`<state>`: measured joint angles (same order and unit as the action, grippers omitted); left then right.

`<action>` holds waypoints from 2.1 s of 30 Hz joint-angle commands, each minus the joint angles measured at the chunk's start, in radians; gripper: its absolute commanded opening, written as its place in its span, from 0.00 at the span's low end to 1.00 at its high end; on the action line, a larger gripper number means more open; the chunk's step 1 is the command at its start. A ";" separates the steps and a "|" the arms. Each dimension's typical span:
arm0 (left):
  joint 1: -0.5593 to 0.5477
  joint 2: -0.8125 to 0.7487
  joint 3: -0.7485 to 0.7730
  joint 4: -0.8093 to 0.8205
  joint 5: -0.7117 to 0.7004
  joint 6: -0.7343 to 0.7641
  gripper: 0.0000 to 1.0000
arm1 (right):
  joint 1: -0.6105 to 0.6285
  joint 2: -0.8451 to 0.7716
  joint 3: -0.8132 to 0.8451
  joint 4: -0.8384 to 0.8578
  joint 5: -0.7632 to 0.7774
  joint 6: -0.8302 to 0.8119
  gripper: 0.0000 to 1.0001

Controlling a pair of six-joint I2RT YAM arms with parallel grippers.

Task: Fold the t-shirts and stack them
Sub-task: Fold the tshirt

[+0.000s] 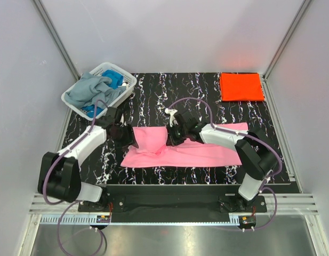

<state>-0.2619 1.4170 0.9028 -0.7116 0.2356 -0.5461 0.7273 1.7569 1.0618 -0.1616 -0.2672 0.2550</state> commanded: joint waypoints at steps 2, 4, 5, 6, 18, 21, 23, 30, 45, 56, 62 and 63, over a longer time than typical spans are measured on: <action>0.003 -0.134 -0.051 0.098 0.027 0.032 0.58 | -0.005 -0.079 -0.002 0.008 -0.041 0.013 0.00; 0.003 -0.147 -0.100 0.141 0.077 0.044 0.56 | -0.005 -0.080 -0.006 0.013 -0.047 0.015 0.00; 0.003 -0.153 -0.126 0.200 0.111 0.043 0.55 | -0.005 -0.079 -0.009 0.014 -0.049 0.018 0.00; 0.003 -0.153 -0.146 0.231 0.178 0.040 0.52 | -0.005 -0.076 -0.011 0.016 -0.050 0.020 0.00; 0.004 -0.207 -0.236 0.301 0.102 -0.068 0.61 | -0.005 -0.028 0.001 0.025 -0.030 0.029 0.00; 0.004 -0.242 -0.240 0.307 0.087 -0.080 0.61 | -0.005 -0.016 0.010 0.019 -0.010 0.036 0.00; 0.004 -0.248 -0.251 0.324 0.106 -0.090 0.60 | -0.006 -0.008 0.012 0.020 -0.012 0.046 0.00; 0.004 -0.339 -0.282 0.232 -0.036 -0.130 0.51 | -0.009 0.000 0.030 -0.042 0.045 0.073 0.00; -0.016 -0.222 -0.341 0.316 0.027 -0.181 0.17 | -0.012 -0.033 0.043 -0.053 0.037 0.116 0.00; -0.017 -0.125 -0.150 0.448 0.061 -0.206 0.21 | -0.012 -0.040 0.059 -0.059 0.059 0.118 0.00; 0.000 0.014 -0.038 0.466 0.050 -0.193 0.26 | -0.041 -0.037 0.078 -0.078 0.080 0.135 0.00; 0.003 0.029 -0.035 0.472 0.053 -0.193 0.26 | -0.048 -0.037 0.079 -0.078 0.071 0.139 0.01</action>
<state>-0.2729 1.3911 0.8417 -0.2813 0.2794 -0.7422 0.7063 1.7500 1.0946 -0.2333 -0.2203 0.3714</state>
